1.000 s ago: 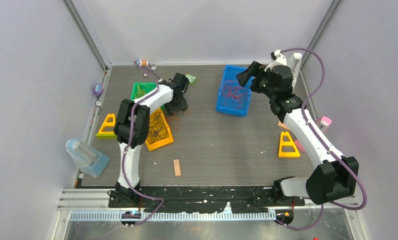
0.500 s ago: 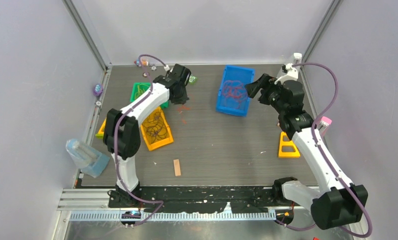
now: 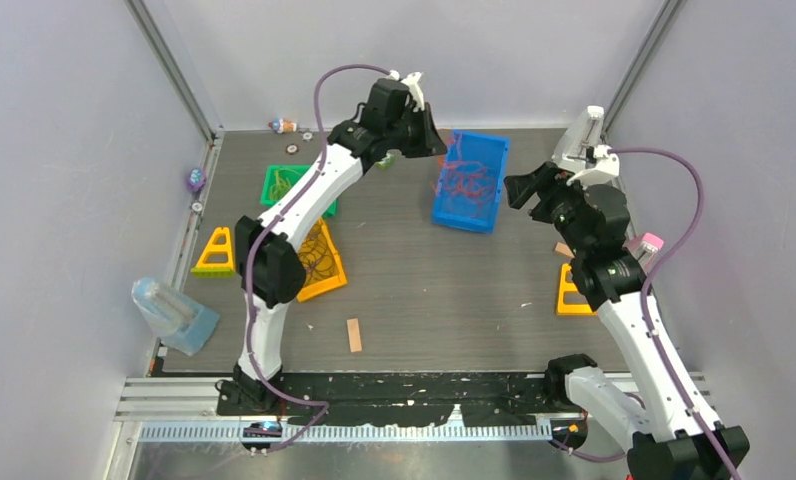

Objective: Untangle the cables

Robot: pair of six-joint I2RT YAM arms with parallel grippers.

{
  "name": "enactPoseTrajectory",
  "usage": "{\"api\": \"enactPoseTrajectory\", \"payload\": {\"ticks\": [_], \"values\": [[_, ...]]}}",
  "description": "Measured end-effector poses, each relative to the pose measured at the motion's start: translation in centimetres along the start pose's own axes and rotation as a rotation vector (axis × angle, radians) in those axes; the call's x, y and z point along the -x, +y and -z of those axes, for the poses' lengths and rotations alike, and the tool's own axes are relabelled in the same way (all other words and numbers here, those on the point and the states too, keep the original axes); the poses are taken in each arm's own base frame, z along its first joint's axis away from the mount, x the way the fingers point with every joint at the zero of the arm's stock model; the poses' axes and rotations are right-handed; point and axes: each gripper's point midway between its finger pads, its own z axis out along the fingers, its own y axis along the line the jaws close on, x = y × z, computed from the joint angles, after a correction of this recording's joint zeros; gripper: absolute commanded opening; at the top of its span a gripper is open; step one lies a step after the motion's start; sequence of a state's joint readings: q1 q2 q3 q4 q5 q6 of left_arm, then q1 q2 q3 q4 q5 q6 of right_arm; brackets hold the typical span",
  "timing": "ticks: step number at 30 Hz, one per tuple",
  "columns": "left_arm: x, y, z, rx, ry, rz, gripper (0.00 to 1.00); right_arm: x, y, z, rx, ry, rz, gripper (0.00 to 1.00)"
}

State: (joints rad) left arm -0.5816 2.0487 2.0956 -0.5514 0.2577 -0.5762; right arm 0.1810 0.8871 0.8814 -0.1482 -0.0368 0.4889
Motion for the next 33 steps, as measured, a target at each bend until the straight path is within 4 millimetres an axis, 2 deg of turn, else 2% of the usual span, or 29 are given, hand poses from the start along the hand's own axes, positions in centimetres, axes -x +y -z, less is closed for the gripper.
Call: {"api": "enactPoseTrajectory", "payload": {"ticks": [3, 5, 6, 7, 8, 9, 10, 13, 18, 20, 23, 25, 29, 33], "values": [[0.8, -1.2, -2.1, -0.052, -0.015, 0.001, 0.00, 1.1, 0.0, 1.0, -0.009, -0.043, 0.015, 0.84], [1.0, -1.4, -3.7, -0.070, -0.020, 0.007, 0.01, 1.6, -0.1, 1.5, -0.022, -0.061, 0.023, 0.84], [0.8, -1.3, -4.5, -0.076, -0.016, 0.016, 0.12, 1.7, -0.2, 1.6, -0.030, -0.065, 0.028, 0.84], [0.5, -1.2, -5.4, -0.084, -0.010, 0.022, 0.32, 1.9, -0.3, 1.8, -0.038, -0.069, 0.033, 0.85], [0.2, -1.0, -6.0, -0.087, -0.004, 0.028, 0.57, 2.0, -0.4, 1.9, -0.044, -0.072, 0.037, 0.87], [-0.3, -0.7, -6.8, -0.090, 0.006, 0.034, 0.89, 2.0, -0.6, 2.1, -0.052, -0.075, 0.042, 0.88], [-0.9, -0.3, -7.5, -0.090, 0.021, 0.043, 0.98, 2.1, -0.7, 2.3, -0.060, -0.077, 0.044, 0.94], [-2.5, 0.1, -8.8, -0.092, 0.057, 0.051, 1.00, 2.4, -1.1, 2.9, -0.082, -0.091, 0.050, 0.99], [-3.0, -0.1, -8.3, -0.088, 0.064, -0.033, 1.00, 2.7, -1.7, 3.5, -0.117, -0.097, 0.072, 1.00], [-3.4, -0.4, -6.8, -0.082, 0.073, -0.078, 1.00, 2.5, -1.9, 3.6, -0.125, -0.088, 0.084, 1.00], [-3.1, -1.3, -3.2, -0.082, 0.058, -0.148, 0.99, 2.2, -2.0, 3.7, -0.121, -0.079, 0.116, 1.00], [-2.4, -2.2, -0.1, -0.083, 0.029, -0.198, 1.00, 1.9, -1.9, 4.0, -0.102, -0.077, 0.137, 0.96], [-0.6, -3.9, 6.5, -0.085, -0.083, -0.282, 1.00, 0.7, -2.0, 4.5, -0.064, -0.081, 0.162, 0.95], [-0.3, -4.0, 12.3, -0.074, -0.208, -0.348, 1.00, -0.8, -2.6, 5.0, -0.058, -0.066, 0.183, 0.95]]}}
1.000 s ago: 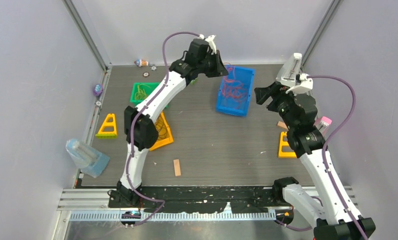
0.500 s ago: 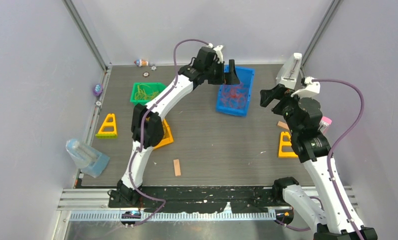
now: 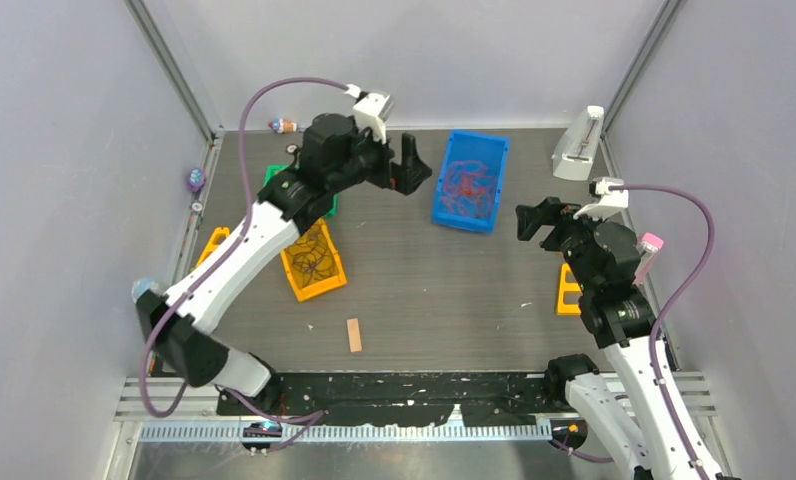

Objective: Untangle the cables

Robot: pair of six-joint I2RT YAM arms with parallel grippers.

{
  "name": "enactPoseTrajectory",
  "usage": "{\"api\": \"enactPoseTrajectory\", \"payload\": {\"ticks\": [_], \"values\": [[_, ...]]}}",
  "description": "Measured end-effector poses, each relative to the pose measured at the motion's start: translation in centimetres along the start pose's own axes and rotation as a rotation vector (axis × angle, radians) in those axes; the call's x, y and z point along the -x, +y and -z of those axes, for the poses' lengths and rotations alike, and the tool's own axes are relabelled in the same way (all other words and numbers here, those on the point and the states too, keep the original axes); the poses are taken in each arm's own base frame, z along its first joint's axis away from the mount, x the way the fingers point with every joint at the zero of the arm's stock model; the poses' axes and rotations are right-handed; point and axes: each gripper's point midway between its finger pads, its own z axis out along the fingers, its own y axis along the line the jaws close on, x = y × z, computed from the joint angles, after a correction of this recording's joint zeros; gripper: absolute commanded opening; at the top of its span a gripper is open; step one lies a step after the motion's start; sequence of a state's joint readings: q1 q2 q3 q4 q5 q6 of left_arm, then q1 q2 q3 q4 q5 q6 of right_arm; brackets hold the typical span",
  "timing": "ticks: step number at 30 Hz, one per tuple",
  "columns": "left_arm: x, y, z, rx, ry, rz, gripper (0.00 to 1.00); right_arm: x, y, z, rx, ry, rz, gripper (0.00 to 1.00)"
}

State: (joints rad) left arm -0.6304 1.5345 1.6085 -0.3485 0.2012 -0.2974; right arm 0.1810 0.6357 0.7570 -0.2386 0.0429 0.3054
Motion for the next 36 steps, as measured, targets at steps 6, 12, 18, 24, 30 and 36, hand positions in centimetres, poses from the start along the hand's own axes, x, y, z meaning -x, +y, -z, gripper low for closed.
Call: {"api": "enactPoseTrajectory", "payload": {"ticks": [6, 12, 18, 24, 30, 36], "values": [[-4.6, 3.3, 4.2, 0.111, -0.036, -0.020, 0.99, -2.4, -1.0, 0.6, -0.003, 0.000, 0.026, 0.95], [-12.9, 10.1, 8.5, 0.331, 0.026, 0.006, 0.99, -5.7, -3.3, 0.7, -0.073, 0.023, 0.044, 0.95], [-18.6, 14.9, 14.1, 0.537, -0.033, 0.006, 1.00, -9.0, -4.6, -0.2, -0.078, 0.033, 0.079, 0.95], [-22.1, 17.9, 16.7, 0.695, -0.078, -0.059, 1.00, -12.0, -6.8, -1.7, -0.137, 0.029, 0.114, 0.95], [-23.2, 20.0, 18.2, 0.810, -0.130, -0.139, 1.00, -13.3, -9.5, -2.8, -0.244, 0.004, 0.180, 0.95], [-22.2, 22.4, 18.5, 0.900, -0.198, -0.226, 0.99, -13.3, -10.6, -3.7, -0.262, -0.049, 0.296, 0.95]]}}
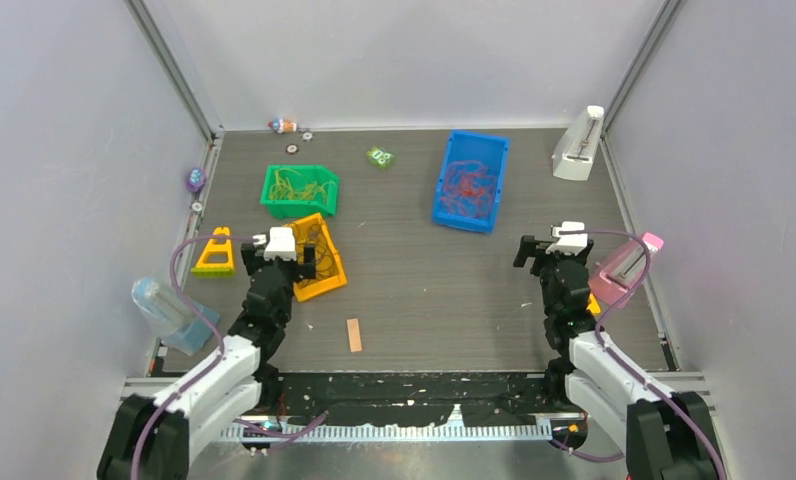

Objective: Untangle the cables

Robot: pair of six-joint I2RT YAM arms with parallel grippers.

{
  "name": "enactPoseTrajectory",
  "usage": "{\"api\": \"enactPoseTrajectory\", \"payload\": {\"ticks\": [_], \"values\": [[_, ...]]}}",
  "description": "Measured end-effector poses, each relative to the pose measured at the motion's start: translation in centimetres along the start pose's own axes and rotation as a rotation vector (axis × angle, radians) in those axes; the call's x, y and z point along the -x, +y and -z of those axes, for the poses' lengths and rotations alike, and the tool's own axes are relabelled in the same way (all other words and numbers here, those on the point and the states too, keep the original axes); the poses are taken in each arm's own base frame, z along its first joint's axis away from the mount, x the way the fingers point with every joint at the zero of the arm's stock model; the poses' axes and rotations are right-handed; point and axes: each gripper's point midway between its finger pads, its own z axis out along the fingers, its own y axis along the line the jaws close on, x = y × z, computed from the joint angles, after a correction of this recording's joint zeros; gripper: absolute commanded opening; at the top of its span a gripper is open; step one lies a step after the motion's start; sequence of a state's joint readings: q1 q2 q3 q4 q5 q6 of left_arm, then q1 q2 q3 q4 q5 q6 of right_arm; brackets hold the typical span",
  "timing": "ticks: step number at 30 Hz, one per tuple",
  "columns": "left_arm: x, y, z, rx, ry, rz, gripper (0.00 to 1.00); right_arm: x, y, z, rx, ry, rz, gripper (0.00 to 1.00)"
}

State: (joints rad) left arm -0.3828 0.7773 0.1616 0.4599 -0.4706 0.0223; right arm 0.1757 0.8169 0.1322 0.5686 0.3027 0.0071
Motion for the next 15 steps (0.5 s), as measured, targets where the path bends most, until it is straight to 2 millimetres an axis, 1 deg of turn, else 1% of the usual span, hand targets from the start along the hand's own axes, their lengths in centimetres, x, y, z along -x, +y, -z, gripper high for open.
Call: {"api": "enactPoseTrajectory", "payload": {"ticks": [3, 5, 7, 9, 11, 15], "values": [[-0.9, 1.0, -1.3, 0.049, 0.011, -0.008, 0.99, -0.5, -0.1, -0.5, 0.007, -0.017, 0.010, 0.95], [-2.4, 2.0, -2.0, 0.087, 0.043, -0.012, 1.00, -1.4, -0.6, -0.9, -0.003, -0.018, 0.005, 0.95], [-3.1, 2.5, -2.2, 0.096, 0.067, -0.010, 1.00, -2.3, -1.1, -1.3, -0.014, 0.002, 0.005, 0.96], [-2.9, 3.0, -2.5, 0.103, 0.063, 0.001, 1.00, -2.7, -1.5, -1.7, -0.022, 0.013, 0.005, 0.98], [-2.4, 3.3, -2.8, 0.099, 0.052, 0.012, 0.99, -2.6, -1.7, -2.1, -0.023, 0.012, 0.003, 0.99], [-1.8, 3.5, -3.2, 0.089, 0.033, 0.042, 1.00, -1.4, -1.7, -2.9, -0.021, -0.039, -0.001, 0.99]]}}
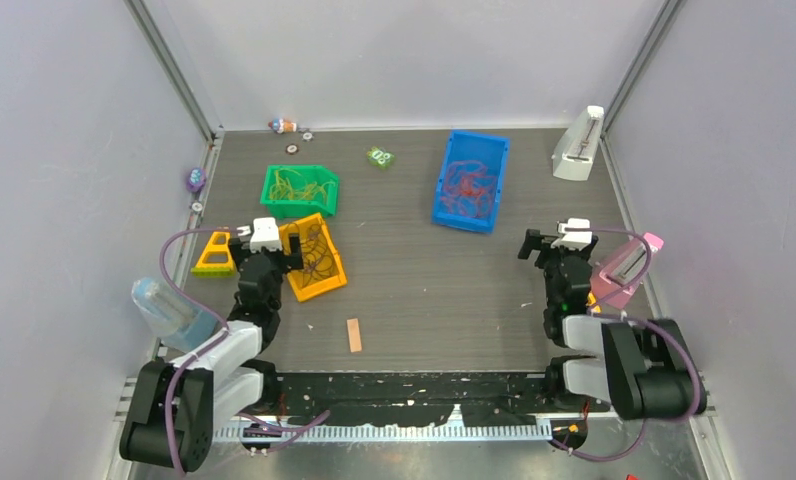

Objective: Untangle the cables

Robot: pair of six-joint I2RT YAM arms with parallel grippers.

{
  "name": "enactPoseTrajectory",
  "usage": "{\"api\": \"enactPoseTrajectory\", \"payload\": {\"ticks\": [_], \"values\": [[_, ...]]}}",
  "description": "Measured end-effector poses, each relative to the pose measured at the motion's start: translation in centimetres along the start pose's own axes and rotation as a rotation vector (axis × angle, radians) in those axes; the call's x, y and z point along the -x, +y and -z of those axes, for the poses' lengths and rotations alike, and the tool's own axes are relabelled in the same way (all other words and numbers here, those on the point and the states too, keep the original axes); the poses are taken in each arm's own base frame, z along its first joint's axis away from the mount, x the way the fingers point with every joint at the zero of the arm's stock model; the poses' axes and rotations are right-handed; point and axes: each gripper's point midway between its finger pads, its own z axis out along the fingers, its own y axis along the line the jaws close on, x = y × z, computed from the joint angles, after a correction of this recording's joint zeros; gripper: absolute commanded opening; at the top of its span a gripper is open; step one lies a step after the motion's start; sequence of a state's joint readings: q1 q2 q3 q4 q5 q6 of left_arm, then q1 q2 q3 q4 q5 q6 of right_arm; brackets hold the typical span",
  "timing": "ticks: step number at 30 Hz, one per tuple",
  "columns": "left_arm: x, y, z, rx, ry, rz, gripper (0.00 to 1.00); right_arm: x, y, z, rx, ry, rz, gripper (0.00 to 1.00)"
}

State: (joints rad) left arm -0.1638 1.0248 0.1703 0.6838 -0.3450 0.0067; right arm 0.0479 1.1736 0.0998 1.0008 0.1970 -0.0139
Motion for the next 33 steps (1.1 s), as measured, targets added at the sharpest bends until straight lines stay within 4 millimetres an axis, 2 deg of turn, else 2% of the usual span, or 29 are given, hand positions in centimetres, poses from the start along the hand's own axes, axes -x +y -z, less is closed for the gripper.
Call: {"api": "enactPoseTrajectory", "payload": {"ticks": [2, 5, 6, 10, 12, 15, 16, 17, 18, 33], "values": [[0.1, 0.2, -0.2, 0.002, 0.001, 0.009, 1.00, -0.2, 0.1, -0.6, -0.001, -0.015, -0.001, 0.99], [0.4, 0.5, -0.8, 0.013, 0.008, 0.020, 1.00, -2.2, 0.4, -1.3, 0.008, 0.054, 0.020, 0.97], [0.6, 0.7, -1.0, 0.018, 0.006, 0.023, 0.99, -2.3, 0.5, -1.5, 0.014, 0.061, 0.023, 0.96], [0.9, 1.6, -1.9, 0.040, -0.042, 0.049, 1.00, -0.9, 0.9, -2.4, 0.030, 0.030, 0.024, 0.95], [-0.2, 1.7, -2.5, 0.028, -0.023, 0.046, 1.00, -0.7, 1.1, -2.6, 0.037, 0.024, 0.025, 0.95], [-1.8, 0.8, -2.7, -0.041, 0.030, 0.017, 0.96, -0.7, 1.2, -2.6, 0.047, 0.027, 0.031, 0.95], [-1.7, 0.5, -2.8, -0.060, 0.022, 0.015, 0.90, -0.7, 1.2, -2.6, 0.048, 0.026, 0.033, 0.95], [-1.4, 0.1, -2.8, -0.077, 0.012, 0.015, 0.98, -0.7, 1.3, -2.6, 0.050, 0.026, 0.034, 0.95], [-1.3, 0.0, -2.8, -0.086, 0.009, 0.013, 0.99, -0.7, 1.3, -2.6, 0.051, 0.026, 0.036, 0.95], [-1.0, -0.9, -2.8, -0.142, -0.006, -0.005, 0.99, -0.7, 1.3, -2.6, 0.054, 0.026, 0.038, 0.95]]}}
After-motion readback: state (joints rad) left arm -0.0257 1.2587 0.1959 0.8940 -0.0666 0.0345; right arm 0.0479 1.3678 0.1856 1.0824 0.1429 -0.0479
